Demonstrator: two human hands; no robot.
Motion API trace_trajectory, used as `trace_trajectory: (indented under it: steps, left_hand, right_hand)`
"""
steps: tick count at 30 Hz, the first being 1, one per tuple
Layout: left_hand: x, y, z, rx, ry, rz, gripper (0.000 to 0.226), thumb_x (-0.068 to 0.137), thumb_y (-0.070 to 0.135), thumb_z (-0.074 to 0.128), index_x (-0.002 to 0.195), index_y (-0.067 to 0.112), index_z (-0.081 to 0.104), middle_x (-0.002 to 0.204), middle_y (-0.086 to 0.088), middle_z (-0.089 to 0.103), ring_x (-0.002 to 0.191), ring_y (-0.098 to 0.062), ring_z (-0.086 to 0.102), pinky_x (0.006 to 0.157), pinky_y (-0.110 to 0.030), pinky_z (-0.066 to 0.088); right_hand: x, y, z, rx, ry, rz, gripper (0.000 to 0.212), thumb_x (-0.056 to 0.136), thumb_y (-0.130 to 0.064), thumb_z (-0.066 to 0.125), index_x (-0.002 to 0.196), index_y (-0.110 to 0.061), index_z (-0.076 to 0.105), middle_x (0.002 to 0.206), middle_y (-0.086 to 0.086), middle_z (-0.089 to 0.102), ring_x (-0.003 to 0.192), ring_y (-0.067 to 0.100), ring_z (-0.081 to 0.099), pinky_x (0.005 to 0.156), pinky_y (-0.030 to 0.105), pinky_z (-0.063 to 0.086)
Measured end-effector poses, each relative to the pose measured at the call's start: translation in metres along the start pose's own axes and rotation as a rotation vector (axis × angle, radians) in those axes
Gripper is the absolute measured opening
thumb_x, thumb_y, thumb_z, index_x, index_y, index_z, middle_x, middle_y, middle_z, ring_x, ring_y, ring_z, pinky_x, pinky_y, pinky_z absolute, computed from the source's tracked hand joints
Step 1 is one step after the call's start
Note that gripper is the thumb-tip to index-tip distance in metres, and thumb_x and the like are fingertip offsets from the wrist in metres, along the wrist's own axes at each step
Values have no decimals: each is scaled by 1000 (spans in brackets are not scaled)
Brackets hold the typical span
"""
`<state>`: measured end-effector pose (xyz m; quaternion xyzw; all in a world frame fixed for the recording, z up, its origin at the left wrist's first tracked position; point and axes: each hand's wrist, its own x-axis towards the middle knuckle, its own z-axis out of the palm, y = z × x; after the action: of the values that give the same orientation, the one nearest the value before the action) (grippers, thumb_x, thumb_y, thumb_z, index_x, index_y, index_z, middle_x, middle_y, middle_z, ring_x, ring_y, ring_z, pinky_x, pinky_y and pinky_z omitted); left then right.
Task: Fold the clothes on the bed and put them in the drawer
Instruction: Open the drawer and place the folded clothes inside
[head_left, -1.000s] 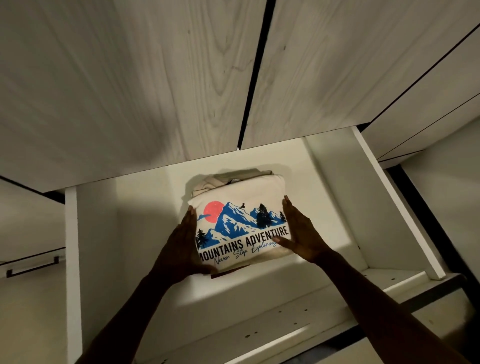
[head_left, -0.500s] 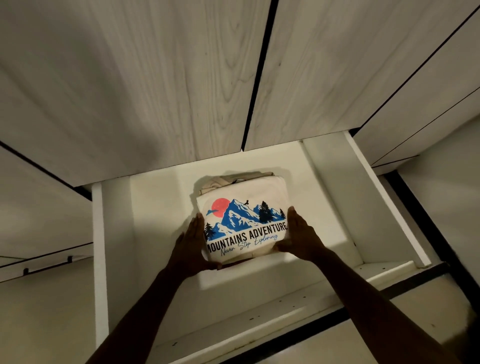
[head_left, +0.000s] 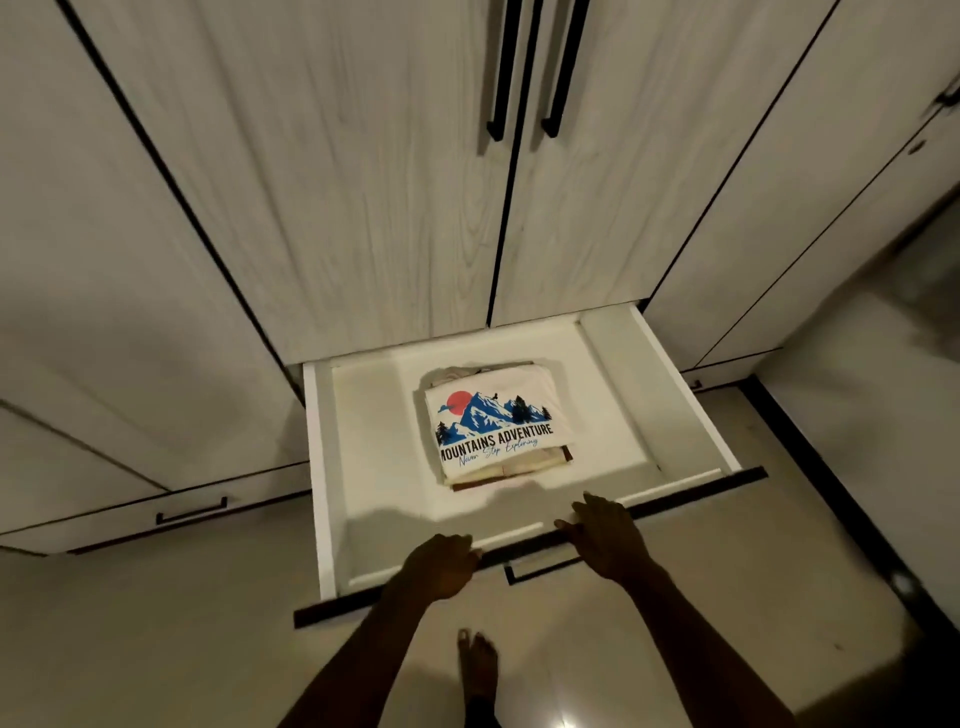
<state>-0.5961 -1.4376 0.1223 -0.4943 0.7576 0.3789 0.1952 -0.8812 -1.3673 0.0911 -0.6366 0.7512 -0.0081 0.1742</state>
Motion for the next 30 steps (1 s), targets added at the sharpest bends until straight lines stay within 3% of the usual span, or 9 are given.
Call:
trace_trajectory:
  steps: [2,4,6,9,14,19,23,30]
  left_hand:
    - [-25,8,6,35,65,-8,48,106,30,42,151,14,45,149,-10,53,135,-28,50,109,-34,40]
    - [-44,15,13,86,124,-11,49,103,26,44,151,12,44,146,-10,55,132,-27,52,107,-34,41]
    - [-63,20,24,136,164,-26,55,103,24,44,155,10,34,153,-10,45,139,-27,45,110,-36,38]
    - [-81,21,39,156,201,-12,64,101,21,47,159,8,23,167,-10,23,153,-27,24,120,-39,30]
    - [-93,22,47,195,228,-16,73,100,21,50,162,8,13,170,-10,11,157,-25,12,119,-38,31]
    - [-86,23,54,213,168,-34,84,99,25,56,161,2,5,169,-18,4,157,-34,5,126,-43,14]
    - [-79,28,57,215,109,-45,101,94,31,63,160,-2,-6,168,-25,-9,156,-40,-7,126,-47,4]
    - [-56,25,39,247,132,-37,120,88,45,69,155,-7,-16,162,-32,-21,151,-50,-15,123,-57,11]
  right_hand:
    - [-34,-4,14,-75,-33,-2,87,106,-64,20,125,5,68,131,31,64,119,45,66,92,58,55]
    - [-56,-10,19,-98,-18,-44,81,102,-62,38,146,5,50,151,30,47,138,44,49,102,53,49]
    - [-75,-21,16,-58,-52,-86,97,89,-52,69,157,4,28,162,28,25,148,43,29,107,48,47]
    - [-87,-29,8,-43,-144,-69,110,90,-45,73,160,-5,-3,163,14,-12,154,37,-6,120,47,35]
    - [-79,-38,-10,-135,-221,-4,97,101,-45,58,162,-1,-2,168,21,-13,159,36,-3,125,43,21]
    - [-80,-47,-6,-209,-256,54,95,103,-44,54,162,-2,-7,170,21,-13,159,35,-7,127,47,6]
    - [-72,-45,-7,-202,-267,70,97,102,-43,55,162,-4,-10,170,18,-16,158,32,-12,126,48,3]
    - [-33,-55,-15,-154,-284,75,103,99,-41,59,161,-2,-14,168,19,-20,157,34,-15,126,53,3]
